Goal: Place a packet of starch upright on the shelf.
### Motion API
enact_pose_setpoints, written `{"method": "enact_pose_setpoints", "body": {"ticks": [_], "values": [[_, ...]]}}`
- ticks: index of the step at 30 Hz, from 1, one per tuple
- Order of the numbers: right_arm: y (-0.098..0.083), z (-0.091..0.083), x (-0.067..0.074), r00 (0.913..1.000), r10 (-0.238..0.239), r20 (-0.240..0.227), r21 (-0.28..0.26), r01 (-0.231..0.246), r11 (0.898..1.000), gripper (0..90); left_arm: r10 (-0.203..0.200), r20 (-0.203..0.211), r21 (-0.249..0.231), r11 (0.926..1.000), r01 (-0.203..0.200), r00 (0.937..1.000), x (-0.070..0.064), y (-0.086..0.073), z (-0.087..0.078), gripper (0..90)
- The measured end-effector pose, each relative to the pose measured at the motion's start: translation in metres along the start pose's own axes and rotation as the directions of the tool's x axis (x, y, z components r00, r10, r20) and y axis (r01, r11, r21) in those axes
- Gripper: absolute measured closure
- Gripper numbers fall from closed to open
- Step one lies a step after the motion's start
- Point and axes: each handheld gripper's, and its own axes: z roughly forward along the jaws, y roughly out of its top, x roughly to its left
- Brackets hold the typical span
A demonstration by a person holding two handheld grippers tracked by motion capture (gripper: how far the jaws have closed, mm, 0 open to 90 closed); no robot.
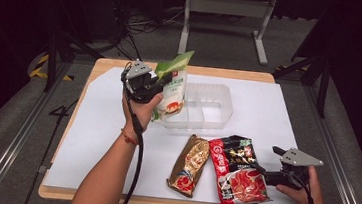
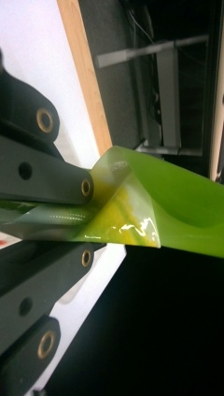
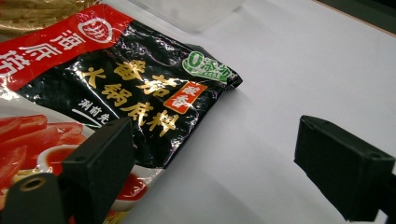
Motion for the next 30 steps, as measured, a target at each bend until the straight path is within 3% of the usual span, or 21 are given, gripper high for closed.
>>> {"method": "enact_pose_setpoints", "body": {"ticks": [4,10,13,15,21,23,27,30], "values": [[-0.001,0.0,0.0,1.0,-0.001,0.002,0.003,0.001,1.0,12.7,0.018,-0.055,0.003,0.9998,-0.018,0.9983,-0.004,0.0,0.016,89.8],[-0.001,0.0,0.0,1.0,-0.008,0.005,0.004,0.008,1.0,12.7,0.017,-0.088,0.008,0.9998,-0.016,0.996,-0.003,-0.005,0.033,89.7],[-0.001,0.0,0.001,0.9999,-0.01,0.003,0.006,0.01,1.0,12.7,0.046,-0.136,0.028,0.9987,-0.043,0.9897,-0.002,-0.009,0.044,89.7],[-0.001,0.0,0.001,0.9999,-0.013,0.006,0.008,0.013,1.0,12.7,0.085,-0.169,0.044,0.996,-0.078,0.9819,-0.001,-0.01,0.048,89.7],[-0.003,0.001,0.001,0.9998,-0.016,0.007,0.014,0.016,1.0,12.7,0.085,-0.219,0.022,0.9964,-0.082,0.972,0.015,-0.009,0.052,89.7],[-0.003,0.001,0.001,0.9999,-0.015,0.008,0.014,0.015,1.0,12.7,0.081,-0.204,0.016,0.9967,-0.079,0.9757,0.017,-0.01,0.054,89.6],[-0.003,0.0,0.001,0.9999,-0.013,0.009,0.013,0.013,1.0,12.7,0.13,-0.22,0.039,0.9914,-0.124,0.9668,0.013,-0.015,0.062,89.6],[-0.003,0.0,0.002,0.9998,-0.019,0.008,0.014,0.019,1.0,12.7,0.127,-0.188,0.034,0.9919,-0.123,0.974,0.012,-0.024,0.064,89.2]]}}
